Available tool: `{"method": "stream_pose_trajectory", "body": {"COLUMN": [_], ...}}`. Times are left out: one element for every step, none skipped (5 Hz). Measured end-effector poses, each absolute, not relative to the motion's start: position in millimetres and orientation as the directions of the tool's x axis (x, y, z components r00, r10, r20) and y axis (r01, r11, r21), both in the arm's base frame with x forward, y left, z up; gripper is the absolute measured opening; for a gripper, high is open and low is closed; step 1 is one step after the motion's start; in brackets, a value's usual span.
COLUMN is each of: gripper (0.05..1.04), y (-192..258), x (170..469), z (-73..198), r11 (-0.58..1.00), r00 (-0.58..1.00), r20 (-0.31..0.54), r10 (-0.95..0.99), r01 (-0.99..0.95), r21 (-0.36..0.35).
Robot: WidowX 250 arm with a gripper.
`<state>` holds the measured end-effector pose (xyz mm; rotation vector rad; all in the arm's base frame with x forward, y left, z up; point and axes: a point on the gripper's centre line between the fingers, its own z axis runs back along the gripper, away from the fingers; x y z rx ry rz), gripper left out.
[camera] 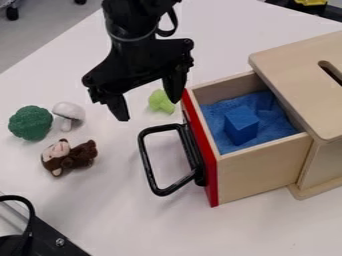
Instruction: Take blue cube out of the drawer
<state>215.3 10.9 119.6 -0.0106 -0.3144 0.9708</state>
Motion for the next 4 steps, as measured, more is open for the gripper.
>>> {"method": "stream_pose_trajectory", "body": {"gripper": [0.999, 0.999, 0.999, 0.999], "y": [10.7, 2.6, -13.1, -23.9], "x": [212.2, 221.4, 232.0, 236.7], "z": [115.1, 119.5, 127.7, 129.0], "r11": [0.564, 0.655, 0.759, 0.863], "r00": [0.525, 0.62, 0.726, 0.833], "r20": [0.244, 0.23, 0.23, 0.227], "r10": [0.816, 0.75, 0.648, 0.505], "r01": [-0.815, -0.746, -0.639, -0.493], "r21": [-0.135, -0.121, -0.123, -0.11]}}
